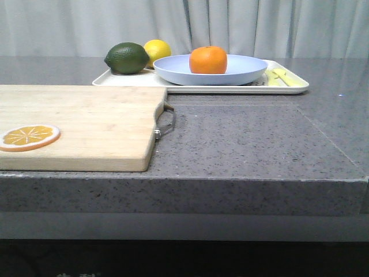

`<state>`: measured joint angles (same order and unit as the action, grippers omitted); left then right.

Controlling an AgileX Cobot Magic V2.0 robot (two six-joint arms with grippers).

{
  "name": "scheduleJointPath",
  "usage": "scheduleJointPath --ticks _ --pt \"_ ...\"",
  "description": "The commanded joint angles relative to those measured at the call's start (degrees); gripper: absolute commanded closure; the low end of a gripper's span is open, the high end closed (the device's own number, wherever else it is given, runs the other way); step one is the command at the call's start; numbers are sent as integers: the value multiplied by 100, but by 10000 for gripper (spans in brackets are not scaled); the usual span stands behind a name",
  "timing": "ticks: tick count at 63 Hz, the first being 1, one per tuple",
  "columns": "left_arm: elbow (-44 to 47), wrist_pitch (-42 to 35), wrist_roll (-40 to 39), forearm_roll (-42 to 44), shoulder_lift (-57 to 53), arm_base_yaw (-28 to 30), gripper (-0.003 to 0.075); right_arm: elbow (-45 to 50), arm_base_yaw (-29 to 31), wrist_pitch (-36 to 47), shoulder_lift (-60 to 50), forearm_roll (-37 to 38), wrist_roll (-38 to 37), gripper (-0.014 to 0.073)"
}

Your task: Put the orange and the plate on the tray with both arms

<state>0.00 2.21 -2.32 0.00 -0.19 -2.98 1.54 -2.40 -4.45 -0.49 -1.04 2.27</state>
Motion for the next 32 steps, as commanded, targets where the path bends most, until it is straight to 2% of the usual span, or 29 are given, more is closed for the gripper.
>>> scheduleJointPath --ticks 1,18,32 --pt "40 -475 -46 -63 -124 -39 738 -27 62 522 -130 45 55 662" --pt "40 -475 -46 -63 -124 -39 738 -27 89 497 -130 45 55 662" --pt "40 -475 -46 -63 -124 -39 738 -27 364 497 -130 45 55 662"
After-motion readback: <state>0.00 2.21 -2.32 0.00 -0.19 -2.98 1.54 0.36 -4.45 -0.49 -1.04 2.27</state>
